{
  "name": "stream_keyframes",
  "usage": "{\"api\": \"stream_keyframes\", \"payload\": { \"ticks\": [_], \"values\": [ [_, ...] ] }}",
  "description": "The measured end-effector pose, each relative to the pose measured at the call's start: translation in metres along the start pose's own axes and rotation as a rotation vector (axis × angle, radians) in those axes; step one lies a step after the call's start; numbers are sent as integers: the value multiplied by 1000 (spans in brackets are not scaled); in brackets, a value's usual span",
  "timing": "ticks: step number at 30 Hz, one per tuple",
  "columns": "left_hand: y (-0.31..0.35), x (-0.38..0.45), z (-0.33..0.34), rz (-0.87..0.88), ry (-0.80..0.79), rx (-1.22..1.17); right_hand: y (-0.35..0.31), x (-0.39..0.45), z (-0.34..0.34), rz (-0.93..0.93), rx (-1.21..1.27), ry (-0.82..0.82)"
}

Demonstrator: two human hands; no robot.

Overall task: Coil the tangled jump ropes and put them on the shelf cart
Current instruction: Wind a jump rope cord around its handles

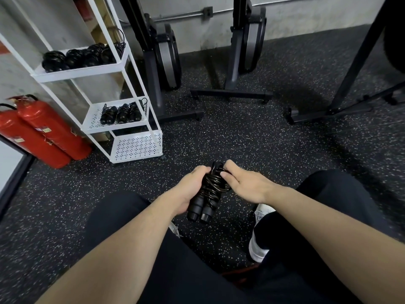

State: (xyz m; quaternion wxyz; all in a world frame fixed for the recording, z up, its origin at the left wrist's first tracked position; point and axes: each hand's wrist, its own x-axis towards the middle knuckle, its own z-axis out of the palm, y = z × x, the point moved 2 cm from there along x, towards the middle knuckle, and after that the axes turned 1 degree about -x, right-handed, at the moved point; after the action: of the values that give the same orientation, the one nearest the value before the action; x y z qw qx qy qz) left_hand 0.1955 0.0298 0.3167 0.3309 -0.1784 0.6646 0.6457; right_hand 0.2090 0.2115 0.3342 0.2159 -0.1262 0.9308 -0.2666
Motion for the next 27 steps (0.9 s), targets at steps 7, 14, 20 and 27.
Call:
{"api": "stream_keyframes", "payload": {
  "ticks": [7,14,20,27],
  "values": [
    [1,3,-7,66,-99,66,9,6,-4,-65,-141,9],
    [4,-3,-10,53,-262,93,8,-1,-1,-117,-318,78],
    [7,-4,-5,87,-235,52,-2,0,-2,-192,-353,199],
    [3,-2,-12,67,-284,70,1,-1,-5,-193,-438,192]
  ]
}}
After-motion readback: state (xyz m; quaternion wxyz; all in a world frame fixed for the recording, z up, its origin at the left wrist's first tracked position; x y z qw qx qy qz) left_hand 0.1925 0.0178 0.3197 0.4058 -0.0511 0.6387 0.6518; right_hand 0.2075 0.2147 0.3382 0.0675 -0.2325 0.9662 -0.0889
